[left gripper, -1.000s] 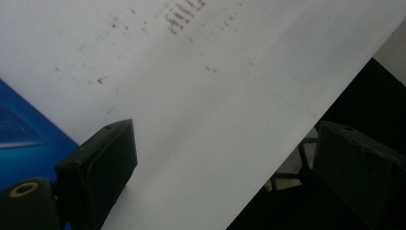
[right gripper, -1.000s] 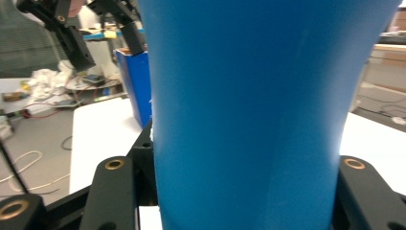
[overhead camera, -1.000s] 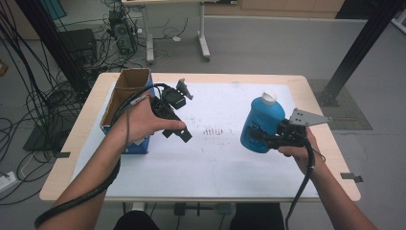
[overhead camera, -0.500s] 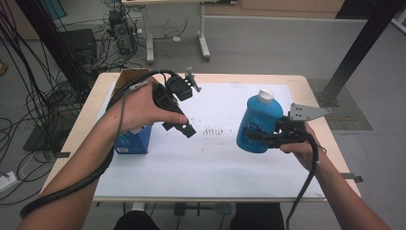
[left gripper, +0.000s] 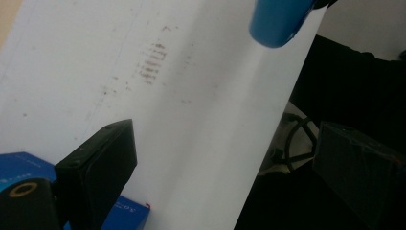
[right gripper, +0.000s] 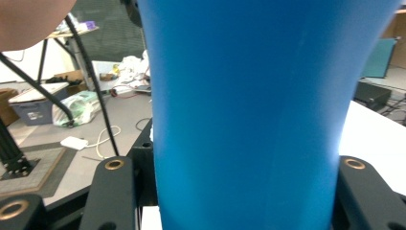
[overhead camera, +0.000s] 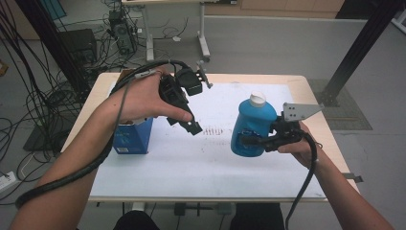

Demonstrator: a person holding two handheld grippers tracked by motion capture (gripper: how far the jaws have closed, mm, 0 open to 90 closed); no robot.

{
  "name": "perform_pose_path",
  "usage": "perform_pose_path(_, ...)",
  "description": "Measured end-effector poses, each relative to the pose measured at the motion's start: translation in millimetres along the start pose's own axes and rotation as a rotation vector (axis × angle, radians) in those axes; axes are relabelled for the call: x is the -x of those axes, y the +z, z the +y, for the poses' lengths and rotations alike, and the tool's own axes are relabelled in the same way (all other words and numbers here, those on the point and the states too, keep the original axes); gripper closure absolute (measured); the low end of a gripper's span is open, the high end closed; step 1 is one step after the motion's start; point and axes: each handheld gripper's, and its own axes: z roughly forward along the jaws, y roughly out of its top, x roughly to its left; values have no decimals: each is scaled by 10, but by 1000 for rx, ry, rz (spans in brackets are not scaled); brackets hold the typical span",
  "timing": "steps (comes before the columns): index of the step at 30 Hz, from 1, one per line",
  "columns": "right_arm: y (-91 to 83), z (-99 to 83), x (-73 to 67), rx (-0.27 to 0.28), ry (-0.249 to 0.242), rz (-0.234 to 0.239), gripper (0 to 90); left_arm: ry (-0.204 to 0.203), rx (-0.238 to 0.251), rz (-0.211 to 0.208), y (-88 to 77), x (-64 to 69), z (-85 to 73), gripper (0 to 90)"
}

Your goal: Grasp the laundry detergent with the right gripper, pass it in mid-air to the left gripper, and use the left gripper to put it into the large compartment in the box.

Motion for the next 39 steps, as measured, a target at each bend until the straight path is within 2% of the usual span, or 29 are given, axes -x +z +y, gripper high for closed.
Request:
perform_pose_path(8,97,25,-4,-12,-8,67,442,64,2,-4,-33,88,99,71)
perform_pose_path(13,177,37,-3,-17,-14,106,442,103,-18,-23,-10,141,142,71)
perform_pose_path(22,331,66,-34,-21,-32,167,442,126,-4,-48,17,181,198,72)
perform_pose_path(29,433,78,-65,-34,-46,195,442,149,8,-78,49,226,231,79)
perform_pose_path(39,534,105,-106,-38,-58,217,442,173,8,-81,107,282,274,80)
